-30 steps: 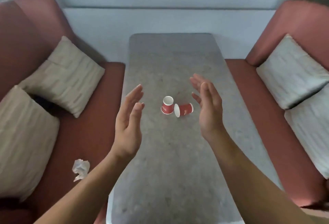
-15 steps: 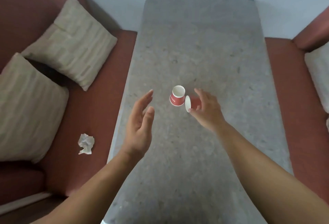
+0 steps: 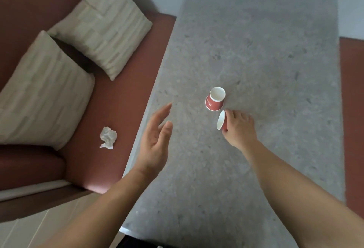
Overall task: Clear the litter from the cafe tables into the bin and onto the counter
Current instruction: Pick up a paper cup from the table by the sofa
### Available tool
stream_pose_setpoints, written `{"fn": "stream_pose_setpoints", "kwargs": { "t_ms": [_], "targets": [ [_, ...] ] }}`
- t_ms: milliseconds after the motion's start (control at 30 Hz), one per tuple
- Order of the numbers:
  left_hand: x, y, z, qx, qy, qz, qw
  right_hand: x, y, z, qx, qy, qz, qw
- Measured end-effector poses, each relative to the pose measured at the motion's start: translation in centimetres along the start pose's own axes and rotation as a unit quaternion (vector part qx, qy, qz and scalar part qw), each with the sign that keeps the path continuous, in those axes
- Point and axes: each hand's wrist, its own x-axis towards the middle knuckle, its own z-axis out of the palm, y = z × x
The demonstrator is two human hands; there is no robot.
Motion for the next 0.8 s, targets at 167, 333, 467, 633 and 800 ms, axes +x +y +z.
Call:
{"fn": "stream_pose_setpoints", "kwargs": {
  "t_ms": [167,333,467,633,800],
  "targets": [
    [-1.4,-0.1,-1.3,-0.006,0.021,-0.003,1.000,-2.4,-2.9,0.4,0.139,0.007,-0.002,0.990],
    [-3.8,-0.4,-4.1,-0.009,0.044,0.009,0.999,-5.0,-8.0,-0.1,0.301,0.008,-0.039,0.953],
    [-6.7,-0.7,-7.3,-0.021,0.085,0.013,0.996,-7.9,-13.7,-1.5,0.403,0.008,-0.070,0.912],
    [-11.4,-0.5,-12.2,-0.061,0.151,0.018,0.987,-11.8,-21.1,-3.4,0.480,0.007,-0.126,0.868],
    [-17.1,0.5,-18.0,-0.066,0.218,0.049,0.973,-17.3,-28.5,-5.5,0.527,0.000,-0.195,0.827]
  ]
}}
